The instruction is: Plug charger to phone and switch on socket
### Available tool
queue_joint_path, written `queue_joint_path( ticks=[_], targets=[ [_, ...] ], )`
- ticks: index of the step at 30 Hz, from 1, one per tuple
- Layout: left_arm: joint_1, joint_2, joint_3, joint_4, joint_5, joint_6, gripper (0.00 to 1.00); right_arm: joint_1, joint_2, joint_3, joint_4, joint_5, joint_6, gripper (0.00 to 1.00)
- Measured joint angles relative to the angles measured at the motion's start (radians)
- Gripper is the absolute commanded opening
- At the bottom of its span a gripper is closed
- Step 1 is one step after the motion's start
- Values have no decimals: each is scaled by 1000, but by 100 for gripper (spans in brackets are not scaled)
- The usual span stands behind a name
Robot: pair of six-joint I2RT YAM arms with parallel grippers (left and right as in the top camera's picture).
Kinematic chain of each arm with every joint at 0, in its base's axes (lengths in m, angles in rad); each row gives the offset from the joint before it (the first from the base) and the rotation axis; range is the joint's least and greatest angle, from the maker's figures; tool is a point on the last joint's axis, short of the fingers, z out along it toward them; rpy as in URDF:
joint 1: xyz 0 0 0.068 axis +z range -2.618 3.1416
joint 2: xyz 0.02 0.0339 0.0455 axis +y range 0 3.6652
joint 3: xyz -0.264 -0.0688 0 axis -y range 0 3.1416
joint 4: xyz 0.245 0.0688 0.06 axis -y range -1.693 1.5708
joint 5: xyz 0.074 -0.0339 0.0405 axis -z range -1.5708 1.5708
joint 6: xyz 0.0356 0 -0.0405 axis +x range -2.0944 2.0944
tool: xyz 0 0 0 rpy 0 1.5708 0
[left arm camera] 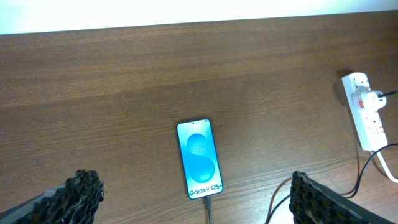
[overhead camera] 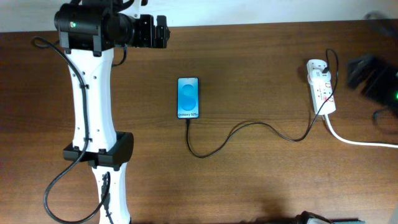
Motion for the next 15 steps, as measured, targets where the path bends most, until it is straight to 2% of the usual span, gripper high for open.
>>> queue_joint_path(
  ticks=[4,7,13,15],
  targets=[
    [0,0,0,-2,0,0,99,306,-105,1,-208,-36,-38,98],
    [0,0,0,-2,0,0,100,413,-104,1,-358,-34,-37,99],
    [0,0,0,-1,0,0,100,430,-103,1,-380,-2,-36,98],
    [0,0,0,-1,0,0,99,432,-114,-19,-307,63,-37,98]
  ],
)
